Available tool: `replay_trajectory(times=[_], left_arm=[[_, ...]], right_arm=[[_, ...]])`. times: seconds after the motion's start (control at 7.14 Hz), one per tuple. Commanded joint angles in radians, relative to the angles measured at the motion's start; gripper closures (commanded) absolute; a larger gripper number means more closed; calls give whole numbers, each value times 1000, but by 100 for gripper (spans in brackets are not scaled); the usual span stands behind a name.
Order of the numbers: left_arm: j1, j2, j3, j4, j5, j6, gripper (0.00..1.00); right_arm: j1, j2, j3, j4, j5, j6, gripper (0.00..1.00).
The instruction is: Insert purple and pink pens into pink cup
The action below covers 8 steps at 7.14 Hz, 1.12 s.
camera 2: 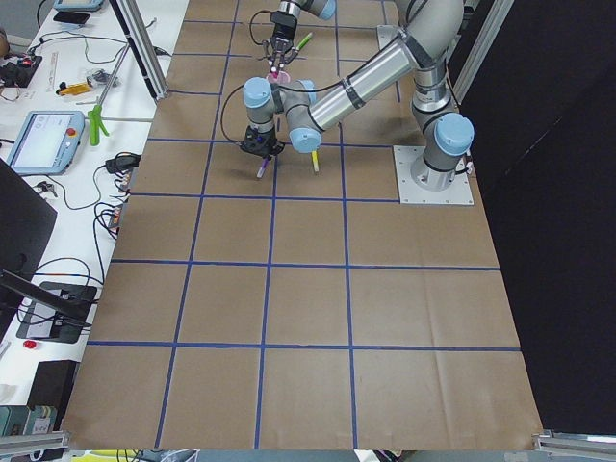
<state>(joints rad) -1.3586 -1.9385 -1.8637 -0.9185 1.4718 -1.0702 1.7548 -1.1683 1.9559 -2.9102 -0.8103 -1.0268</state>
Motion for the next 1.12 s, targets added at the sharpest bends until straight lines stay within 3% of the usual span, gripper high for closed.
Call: replay_trajectory(times=[0.0, 0.28, 0.7, 0.98], left_arm=[[3, 129, 3, -110, -5, 3, 99], [4, 244, 23, -239, -39, 4, 99], [0, 308, 148, -393, -1, 4, 99], [-16, 340, 243, -514, 36, 4, 100]], right_arm=[[-1, 5, 23, 0, -1, 10, 89], [-11, 12, 23, 2, -9, 1, 84], [-14, 12, 21, 11, -12, 10, 29], [-17, -2, 12, 22, -21, 34, 18]])
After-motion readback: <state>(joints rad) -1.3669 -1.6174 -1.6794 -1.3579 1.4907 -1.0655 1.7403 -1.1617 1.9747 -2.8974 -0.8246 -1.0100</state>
